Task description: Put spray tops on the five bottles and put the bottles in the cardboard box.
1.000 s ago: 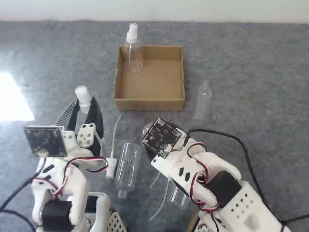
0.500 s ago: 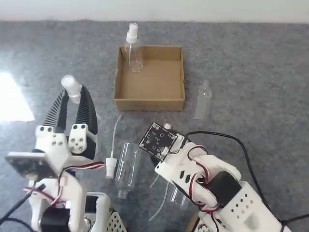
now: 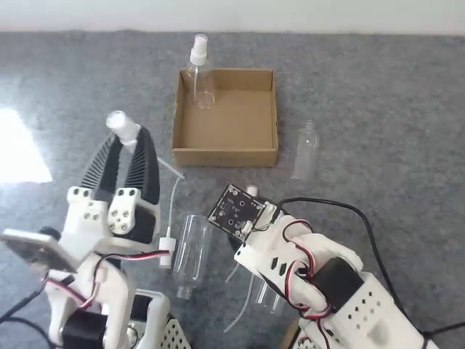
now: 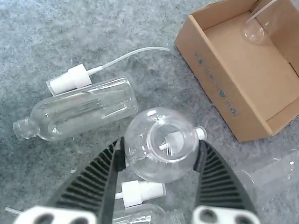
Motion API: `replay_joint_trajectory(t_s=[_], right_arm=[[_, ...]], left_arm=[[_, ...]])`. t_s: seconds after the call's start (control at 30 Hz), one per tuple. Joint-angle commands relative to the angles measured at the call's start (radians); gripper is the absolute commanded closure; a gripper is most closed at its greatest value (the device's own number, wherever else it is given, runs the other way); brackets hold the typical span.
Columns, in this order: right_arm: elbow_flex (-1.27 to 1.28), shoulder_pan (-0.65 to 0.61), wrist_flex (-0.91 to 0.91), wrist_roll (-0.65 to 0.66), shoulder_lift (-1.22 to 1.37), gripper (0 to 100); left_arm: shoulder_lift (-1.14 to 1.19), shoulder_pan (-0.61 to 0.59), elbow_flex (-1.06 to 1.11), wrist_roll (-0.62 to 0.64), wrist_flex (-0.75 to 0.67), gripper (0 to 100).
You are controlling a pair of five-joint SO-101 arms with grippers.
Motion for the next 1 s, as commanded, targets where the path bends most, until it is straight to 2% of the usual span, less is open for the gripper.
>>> replay_joint_trajectory(t_s=[0.0, 0.1, 0.37, 0.57, 0.97], right_arm=[[-0.026, -0.008, -0.001, 0.012, -0.035, 86.6], [-0.026, -0.03, -0.004, 0.012, -0.035, 86.6], [-0.025, -0.059, -0.005, 0.012, -0.03, 86.6], [-0.025, -0.059, -0.008, 0.012, -0.027, 86.6], [-0.023, -0.062, -0.025, 0.012, -0.027, 86.6]], left_arm=[[-0.005, 0.084, -0.007, 0.015, 0.005, 99], [-0.005, 0.127, -0.007, 0.014, 0.008, 99], [-0.005, 0.141, -0.002, 0.014, 0.008, 99], [-0.006, 0.242, -0.008, 0.012, 0.041, 99], [-0.006, 0.347, -0.001, -0.023, 0.043, 99]])
